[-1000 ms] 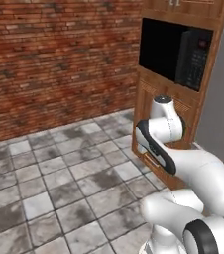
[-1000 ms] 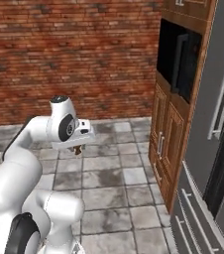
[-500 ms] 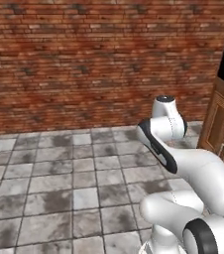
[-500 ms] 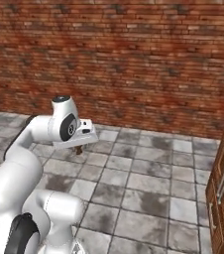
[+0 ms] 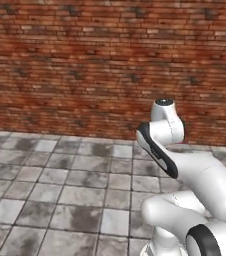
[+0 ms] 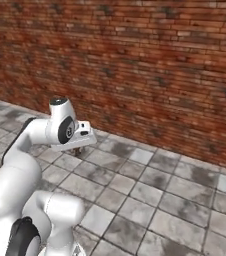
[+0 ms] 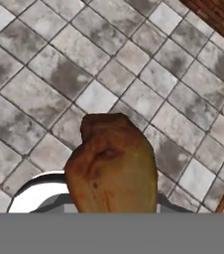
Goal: Take the chicken drumsticks from the pan and place one on each plate on the dining counter.
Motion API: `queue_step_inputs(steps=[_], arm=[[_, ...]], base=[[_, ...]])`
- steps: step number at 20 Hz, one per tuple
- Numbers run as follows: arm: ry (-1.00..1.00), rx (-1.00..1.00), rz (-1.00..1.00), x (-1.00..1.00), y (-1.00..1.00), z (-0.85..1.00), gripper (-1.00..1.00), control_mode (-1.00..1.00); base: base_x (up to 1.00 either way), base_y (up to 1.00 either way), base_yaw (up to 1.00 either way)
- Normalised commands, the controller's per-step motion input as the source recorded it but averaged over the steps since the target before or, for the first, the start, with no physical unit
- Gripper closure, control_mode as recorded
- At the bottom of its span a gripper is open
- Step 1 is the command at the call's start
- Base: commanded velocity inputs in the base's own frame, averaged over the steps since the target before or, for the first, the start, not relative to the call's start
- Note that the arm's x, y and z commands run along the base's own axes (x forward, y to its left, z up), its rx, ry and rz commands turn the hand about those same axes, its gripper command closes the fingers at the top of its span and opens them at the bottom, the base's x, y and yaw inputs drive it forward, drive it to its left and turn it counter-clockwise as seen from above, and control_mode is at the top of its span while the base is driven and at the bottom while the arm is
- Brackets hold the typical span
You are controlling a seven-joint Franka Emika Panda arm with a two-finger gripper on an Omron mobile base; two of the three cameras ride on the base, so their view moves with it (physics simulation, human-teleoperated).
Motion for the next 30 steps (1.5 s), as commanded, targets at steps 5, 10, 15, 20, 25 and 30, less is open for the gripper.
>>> queue_step_inputs(steps=[5, 10, 15, 20, 25, 30], arm=[[0.00, 0.00, 0.00, 0.00, 0.00, 0.00, 1.00, 1.00], [0.00, 0.00, 0.00, 0.00, 0.00, 0.00, 1.00, 1.00], [0.00, 0.00, 0.00, 0.00, 0.00, 0.00, 1.00, 1.00], [0.00, 0.00, 0.00, 0.00, 0.00, 0.00, 1.00, 1.00], [0.00, 0.00, 0.00, 0.00, 0.00, 0.00, 1.00, 1.00], [0.00, 0.00, 0.00, 0.00, 0.00, 0.00, 1.00, 1.00]], base=[[1.00, 0.04, 0.39], [1.00, 0.00, 0.49], [1.00, 0.07, 0.45], [1.00, 0.19, 0.38], [1.00, 0.34, 0.40], [1.00, 0.31, 0.52]])
